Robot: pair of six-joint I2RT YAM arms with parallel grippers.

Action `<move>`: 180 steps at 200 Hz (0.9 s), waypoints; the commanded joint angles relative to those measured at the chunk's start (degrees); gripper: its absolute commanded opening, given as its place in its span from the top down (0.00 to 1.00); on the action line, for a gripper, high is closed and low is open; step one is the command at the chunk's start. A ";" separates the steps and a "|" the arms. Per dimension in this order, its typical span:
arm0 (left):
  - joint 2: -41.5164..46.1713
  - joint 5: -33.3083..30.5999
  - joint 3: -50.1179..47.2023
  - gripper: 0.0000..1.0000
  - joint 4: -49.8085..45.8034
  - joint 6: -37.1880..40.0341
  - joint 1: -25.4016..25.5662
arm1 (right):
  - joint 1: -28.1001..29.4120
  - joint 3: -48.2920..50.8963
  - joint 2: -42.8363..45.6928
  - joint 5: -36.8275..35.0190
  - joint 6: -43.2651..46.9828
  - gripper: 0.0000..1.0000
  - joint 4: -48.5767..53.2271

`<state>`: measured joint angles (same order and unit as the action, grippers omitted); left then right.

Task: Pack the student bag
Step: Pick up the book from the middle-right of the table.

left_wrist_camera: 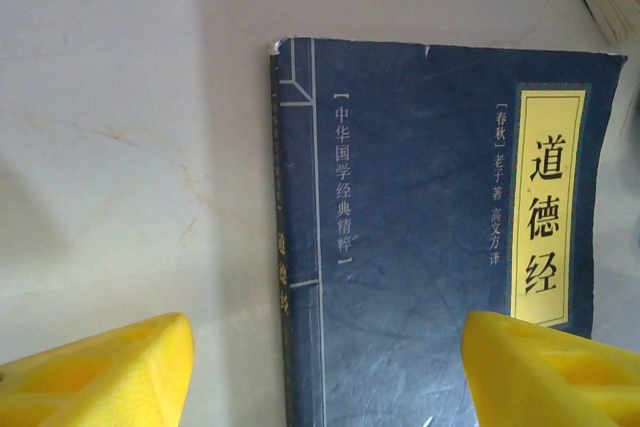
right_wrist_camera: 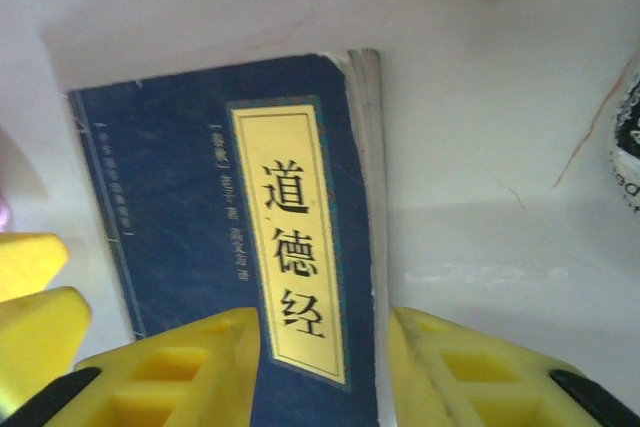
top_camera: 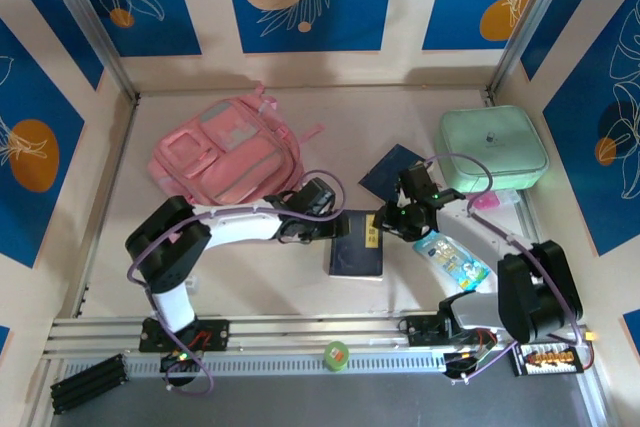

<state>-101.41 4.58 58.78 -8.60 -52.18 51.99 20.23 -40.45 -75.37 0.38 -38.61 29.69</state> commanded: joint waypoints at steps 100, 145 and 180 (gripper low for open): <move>-5.75 7.08 1.73 0.53 3.78 -1.43 -0.88 | -0.22 -1.57 -9.48 2.78 0.99 0.81 2.52; -5.13 10.73 -0.03 0.61 8.87 -3.23 -1.44 | -0.71 -1.93 -10.06 2.38 0.58 0.84 3.71; -4.14 15.65 -1.93 0.62 15.20 -5.10 -2.20 | -0.98 -1.81 -9.97 3.16 -0.14 0.84 3.55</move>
<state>-105.65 13.17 57.84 -1.52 -55.27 49.95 19.35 -41.91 -84.25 2.31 -37.98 32.16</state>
